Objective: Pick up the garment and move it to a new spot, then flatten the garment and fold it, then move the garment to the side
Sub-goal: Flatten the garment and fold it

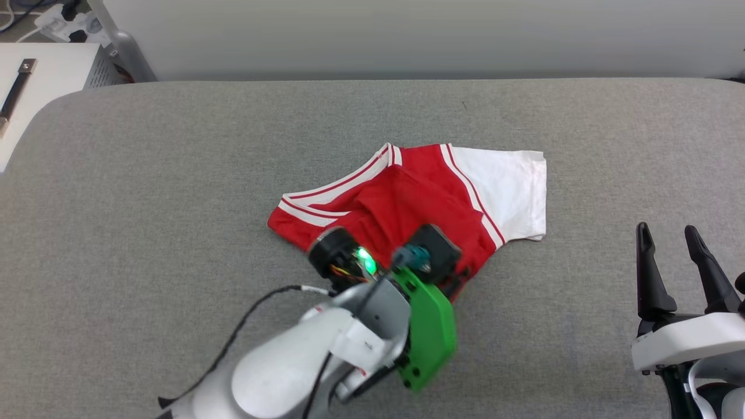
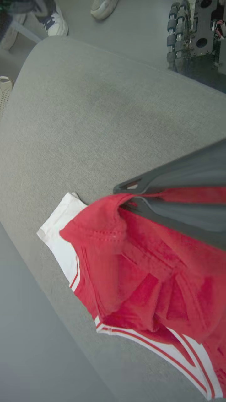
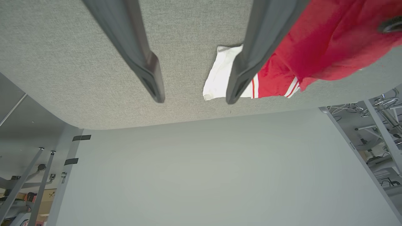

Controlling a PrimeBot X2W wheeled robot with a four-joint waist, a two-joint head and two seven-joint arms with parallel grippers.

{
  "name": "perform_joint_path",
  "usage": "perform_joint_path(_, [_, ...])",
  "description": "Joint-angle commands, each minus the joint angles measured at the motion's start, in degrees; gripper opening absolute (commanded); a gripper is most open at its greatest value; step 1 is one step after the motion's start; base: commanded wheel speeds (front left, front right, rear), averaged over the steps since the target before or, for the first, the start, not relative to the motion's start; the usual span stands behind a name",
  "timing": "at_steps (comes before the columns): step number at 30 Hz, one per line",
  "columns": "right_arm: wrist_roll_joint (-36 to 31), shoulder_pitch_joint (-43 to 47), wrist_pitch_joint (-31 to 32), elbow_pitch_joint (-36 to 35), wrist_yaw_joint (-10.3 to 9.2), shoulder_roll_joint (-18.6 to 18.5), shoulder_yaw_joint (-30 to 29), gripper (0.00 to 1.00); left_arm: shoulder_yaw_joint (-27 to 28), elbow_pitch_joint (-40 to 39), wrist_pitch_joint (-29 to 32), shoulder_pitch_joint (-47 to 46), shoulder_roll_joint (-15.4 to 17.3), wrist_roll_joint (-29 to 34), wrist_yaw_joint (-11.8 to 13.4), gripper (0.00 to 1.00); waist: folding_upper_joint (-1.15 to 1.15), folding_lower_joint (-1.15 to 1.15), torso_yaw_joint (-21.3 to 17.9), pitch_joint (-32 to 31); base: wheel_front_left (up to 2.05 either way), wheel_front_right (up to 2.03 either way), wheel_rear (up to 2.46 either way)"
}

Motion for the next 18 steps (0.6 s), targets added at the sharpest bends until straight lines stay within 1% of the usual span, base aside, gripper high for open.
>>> perform_joint_path(1, [-0.1, 0.7, 0.1, -0.1, -0.04, -0.1, 0.0, 1.00, -1.9, -0.3, 0.4, 1.0, -1.1, 0.7, -1.0, 0.00, 0.00, 0.00, 0.3, -0.7, 0.00, 0.00, 0.00])
perform_joint_path(5, [0.2, 1.1, 0.3, -0.1, -0.04, -0.1, 0.0, 1.00, -6.3, -0.1, 1.2, 3.2, -3.3, 0.5, -3.6, 0.00, 0.00, 0.00, 0.5, -1.0, 0.00, 0.00, 0.00])
perform_joint_path(8, [0.4, 1.3, 0.5, 0.0, -0.04, -0.1, 0.0, 1.00, -8.5, 0.0, 1.0, 4.7, -4.6, 0.0, -4.9, 0.00, 0.00, 0.00, 0.6, -1.1, 0.00, 0.00, 0.00])
perform_joint_path(13, [0.5, 1.4, 0.7, 0.1, -0.04, -0.1, 0.2, 1.00, -11.2, 0.6, 1.1, 6.6, -6.0, -0.5, -6.0, 0.00, 0.00, 0.00, 0.7, -1.1, 0.00, 0.00, 0.00])
perform_joint_path(18, [0.7, 1.2, 0.6, 0.2, -0.04, -0.1, 0.6, 1.00, -12.0, 1.6, 0.4, 8.9, -7.5, -2.5, -6.7, 0.00, 0.00, 0.00, 0.7, -0.6, 0.00, 0.00, 0.00])
